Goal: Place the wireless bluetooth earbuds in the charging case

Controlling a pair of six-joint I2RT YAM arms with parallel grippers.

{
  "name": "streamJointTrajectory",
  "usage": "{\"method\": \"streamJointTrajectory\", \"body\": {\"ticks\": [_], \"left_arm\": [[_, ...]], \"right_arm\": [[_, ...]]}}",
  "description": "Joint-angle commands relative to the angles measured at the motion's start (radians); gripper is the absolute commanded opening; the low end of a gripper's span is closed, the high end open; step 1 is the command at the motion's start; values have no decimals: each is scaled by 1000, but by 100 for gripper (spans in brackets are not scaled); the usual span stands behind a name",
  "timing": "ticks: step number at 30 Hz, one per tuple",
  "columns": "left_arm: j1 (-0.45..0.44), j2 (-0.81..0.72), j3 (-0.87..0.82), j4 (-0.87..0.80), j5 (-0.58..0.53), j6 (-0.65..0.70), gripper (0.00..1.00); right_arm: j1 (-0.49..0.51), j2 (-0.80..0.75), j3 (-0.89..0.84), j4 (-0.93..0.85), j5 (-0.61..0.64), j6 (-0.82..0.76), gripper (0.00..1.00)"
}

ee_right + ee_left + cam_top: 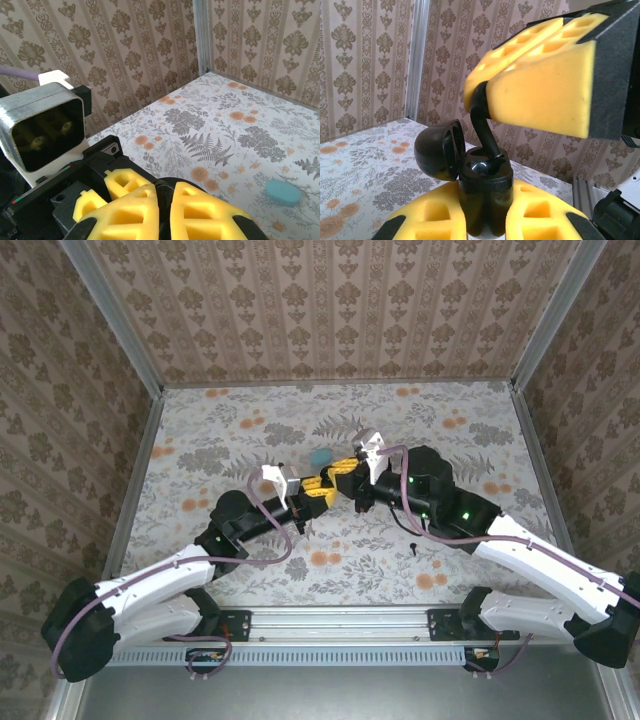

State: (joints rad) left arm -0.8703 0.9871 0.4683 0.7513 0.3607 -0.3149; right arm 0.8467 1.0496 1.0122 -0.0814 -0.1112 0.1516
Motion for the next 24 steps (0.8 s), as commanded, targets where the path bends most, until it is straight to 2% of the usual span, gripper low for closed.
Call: {"method": "streamJointTrajectory", "body": {"ticks": [1,24], "left_arm": [[-8,-24,0,27,-23,-18,0],[-8,-47,1,1,-87,-15,0]], "right_arm": [[8,-22,-25,25,-31,-11,9],[32,-34,-114,81,-27,13,9]]}}
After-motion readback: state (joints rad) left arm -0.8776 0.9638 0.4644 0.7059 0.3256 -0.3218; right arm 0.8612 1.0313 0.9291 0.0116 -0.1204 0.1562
